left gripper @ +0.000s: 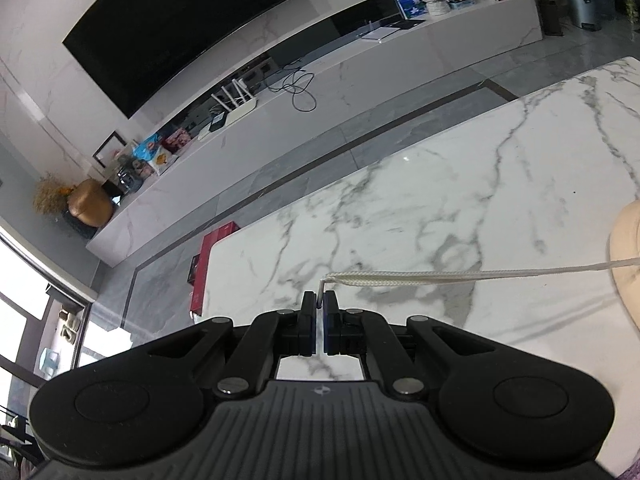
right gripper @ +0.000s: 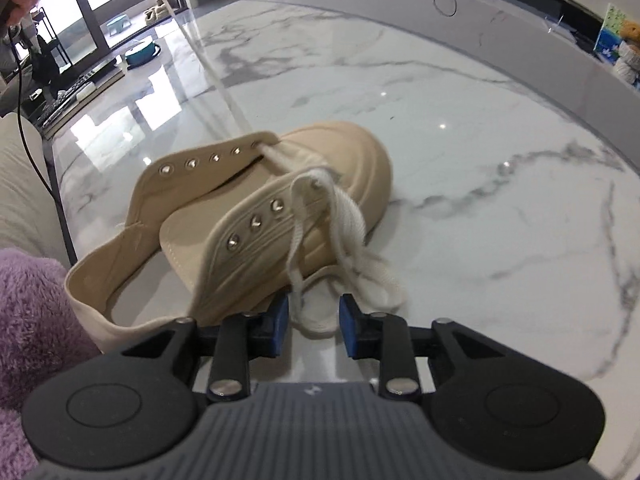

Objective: Lace up shoes with both hands

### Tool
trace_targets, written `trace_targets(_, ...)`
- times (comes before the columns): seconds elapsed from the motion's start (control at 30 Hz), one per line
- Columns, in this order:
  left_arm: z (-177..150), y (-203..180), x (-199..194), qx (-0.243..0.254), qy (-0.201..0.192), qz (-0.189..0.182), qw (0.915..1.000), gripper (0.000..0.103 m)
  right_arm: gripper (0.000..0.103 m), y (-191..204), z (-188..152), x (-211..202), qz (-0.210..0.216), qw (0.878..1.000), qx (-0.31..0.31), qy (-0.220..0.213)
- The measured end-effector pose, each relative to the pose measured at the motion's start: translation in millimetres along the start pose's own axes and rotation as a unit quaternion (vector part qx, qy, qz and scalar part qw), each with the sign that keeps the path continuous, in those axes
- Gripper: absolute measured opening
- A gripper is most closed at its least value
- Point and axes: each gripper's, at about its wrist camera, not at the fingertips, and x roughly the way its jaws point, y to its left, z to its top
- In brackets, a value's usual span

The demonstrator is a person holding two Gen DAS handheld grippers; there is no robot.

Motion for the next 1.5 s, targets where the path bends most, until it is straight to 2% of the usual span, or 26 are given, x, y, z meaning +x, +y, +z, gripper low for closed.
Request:
trace_targets(0.07, -3, 3, 0, -0.001, 0.002, 0.000, 1.0000, 0.001, 0.029, 2, 0, 6, 0.000, 1.000, 0.000, 0.002)
trace_targets(0.1, -4, 3, -1, -0.002, 0.003, -0.001, 1.0000, 0.001, 0.023, 2, 0, 8, -0.001, 1.000, 0.000, 0.003)
trace_targets(0.13, -6, 4, -1, -0.002, 0.003, 0.000, 1.0000, 0.001, 0.008, 2, 0, 9, -0.003, 1.000, 0.000, 0.004)
trace_targets(0.17, -7, 6, -1, -0.003, 0.003, 0.000, 1.0000, 0.001, 0.005, 1, 0, 8, -0.008, 1.000, -0.001, 0.006)
trace_targets(0.3, -9, 11, -3, -0.011, 0.000, 0.002, 0.9999, 0.001, 0.003, -7, 1, -10, -0.045, 0.999, -0.006, 0.011)
trace_targets(0.4, -11, 14, -4, -0.016, -0.002, 0.001, 0.9999, 0.001, 0.003, -27, -2, -35, -0.092, 0.996, 0.003, 0.015)
trace_targets(0.6, -12, 7, -4, -0.019, -0.006, -0.007, 0.9998, 0.001, 0.003, -75, -9, -89, -0.189, 0.981, 0.035, 0.025)
trace_targets(0.73, -10, -5, -7, -0.021, -0.013, -0.026, 0.9993, 0.001, 0.003, -94, -15, -107, -0.216, 0.974, 0.053, 0.027)
trace_targets(0.87, -7, -21, -16, -0.025, -0.024, -0.049, 0.9982, 0.001, 0.003, -98, -23, -97, -0.213, 0.974, 0.070, 0.039)
trace_targets(1.03, -3, -45, -30, -0.019, -0.040, -0.080, 0.9958, 0.001, 0.003, -86, -26, -74, -0.166, 0.981, 0.084, 0.050)
trace_targets(1.13, 0, -58, -37, -0.010, -0.047, -0.089, 0.9948, 0.001, 0.003, -79, -17, -65, -0.142, 0.985, 0.094, 0.033)
trace_targets(1.27, 5, -68, -41, -0.007, -0.051, -0.094, 0.9942, 0.001, 0.003, -83, 0, -72, -0.109, 0.985, 0.136, -0.014)
trace_targets(1.37, 8, -72, -40, -0.011, -0.051, -0.101, 0.9935, 0.001, 0.003, -99, 8, -74, -0.111, 0.977, 0.177, -0.031)
trace_targets(1.5, 9, -80, -37, -0.010, -0.049, -0.107, 0.9930, 0.001, 0.004, -119, 0, -57, -0.141, 0.970, 0.201, 0.005)
